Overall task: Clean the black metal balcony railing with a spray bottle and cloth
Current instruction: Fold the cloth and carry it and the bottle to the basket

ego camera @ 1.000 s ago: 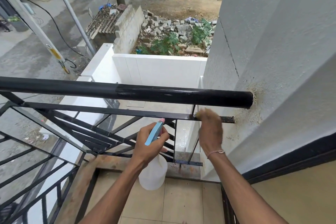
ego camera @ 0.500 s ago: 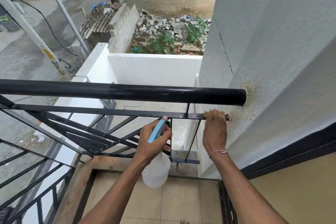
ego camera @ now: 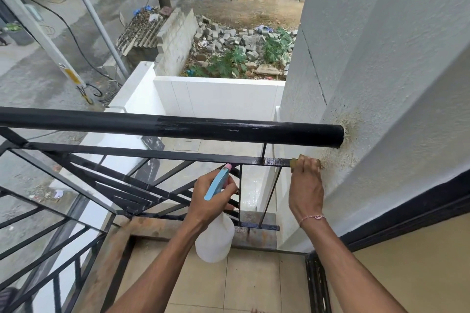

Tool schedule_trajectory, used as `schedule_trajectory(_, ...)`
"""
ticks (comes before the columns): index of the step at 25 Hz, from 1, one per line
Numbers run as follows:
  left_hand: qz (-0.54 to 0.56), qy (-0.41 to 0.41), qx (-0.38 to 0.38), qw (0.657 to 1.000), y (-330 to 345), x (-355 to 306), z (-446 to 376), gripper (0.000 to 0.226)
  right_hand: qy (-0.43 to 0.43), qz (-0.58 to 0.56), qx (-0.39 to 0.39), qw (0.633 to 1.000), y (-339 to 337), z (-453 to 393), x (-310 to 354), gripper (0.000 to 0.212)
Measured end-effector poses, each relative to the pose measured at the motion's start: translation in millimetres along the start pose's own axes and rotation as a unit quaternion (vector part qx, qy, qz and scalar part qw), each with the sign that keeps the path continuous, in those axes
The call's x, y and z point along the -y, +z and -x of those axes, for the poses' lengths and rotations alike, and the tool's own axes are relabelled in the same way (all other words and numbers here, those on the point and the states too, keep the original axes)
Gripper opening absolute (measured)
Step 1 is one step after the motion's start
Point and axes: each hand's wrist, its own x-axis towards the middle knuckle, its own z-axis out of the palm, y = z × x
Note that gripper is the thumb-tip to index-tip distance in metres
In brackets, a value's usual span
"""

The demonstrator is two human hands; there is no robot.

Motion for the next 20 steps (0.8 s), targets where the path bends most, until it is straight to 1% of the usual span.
schedule_trajectory(2, -0.002, 0.003, 0.005, 1.000, -2.9, 0.0, 4.4, 0.018, -0.028, -0.113, 0.010, 0.993, -3.9, 10.3, 20.7, 0.046)
schedule_trajectory(3, 0.000, 0.002, 0.006, 1.000, -5.1, 0.5, 5.1, 0.016, -0.038, -0.179, 0.018, 0.983, -6.2, 17.5, 27.9, 0.043)
schedule_trajectory(4, -0.002, 0.000, -0.001, 1.000, -8.3, 1.5, 6.5, 0.010, -0.027, -0.247, 0.040, 0.968, -5.9, 23.8, 33.8, 0.037)
schedule_trajectory(5, -0.003, 0.000, -0.011, 1.000, -11.1, 1.7, 8.4, 0.005, 0.013, -0.326, 0.083, 0.941, -6.4, 28.3, 39.8, 0.031)
schedule_trajectory(6, -0.012, 0.000, -0.025, 1.000, -15.0, 2.4, 11.2, 0.004, 0.071, -0.417, 0.140, 0.895, -7.6, 32.4, 48.4, 0.029)
schedule_trajectory(7, -0.015, -0.003, -0.044, 0.999, -20.8, 3.0, 15.5, 0.006, 0.127, -0.511, 0.200, 0.827, -9.7, 35.5, 60.0, 0.028)
schedule_trajectory(8, -0.018, -0.005, -0.059, 0.998, -25.6, 2.5, 19.1, 0.005, 0.172, -0.592, 0.248, 0.747, -13.8, 37.2, 70.0, 0.028)
schedule_trajectory(9, -0.020, -0.005, -0.075, 0.997, -31.3, 1.3, 23.3, 0.005, 0.193, -0.653, 0.283, 0.675, -20.8, 38.3, 79.7, 0.027)
schedule_trajectory(10, -0.025, -0.002, -0.090, 0.996, -37.7, 0.4, 28.1, 0.004, 0.193, -0.690, 0.309, 0.626, -28.2, 40.3, 90.0, 0.027)
schedule_trajectory(11, -0.029, -0.002, -0.106, 0.994, -45.6, 0.7, 32.6, 0.004, 0.173, -0.708, 0.333, 0.598, -35.2, 43.1, 100.8, 0.027)
schedule_trajectory(12, -0.028, -0.004, -0.119, 0.992, -54.4, 1.9, 37.1, 0.005, 0.150, -0.711, 0.352, 0.589, -40.5, 46.3, 111.7, 0.028)
schedule_trajectory(13, -0.026, -0.009, -0.130, 0.991, -62.1, 3.3, 40.9, 0.006, 0.131, -0.709, 0.365, 0.589, -41.8, 49.4, 120.9, 0.029)
schedule_trajectory(16, -0.023, -0.011, -0.179, 0.984, -93.9, 9.8, 61.1, 0.007, 0.097, -0.671, 0.398, 0.618, -41.2, 60.1, 157.2, 0.045)
schedule_trajectory(17, -0.025, -0.013, -0.207, 0.978, -107.2, 12.4, 69.9, 0.008, 0.084, -0.661, 0.420, 0.616, -42.5, 65.5, 172.1, 0.046)
schedule_trajectory(18, -0.024, -0.016, -0.236, 0.971, -119.1, 14.3, 78.6, 0.009, 0.068, -0.656, 0.445, 0.606, -44.2, 70.9, 184.9, 0.041)
schedule_trajectory(20, -0.015, -0.020, -0.292, 0.956, -145.7, 17.2, 100.5, 0.013, 0.035, -0.654, 0.502, 0.565, -54.2, 83.1, 215.8, 0.031)
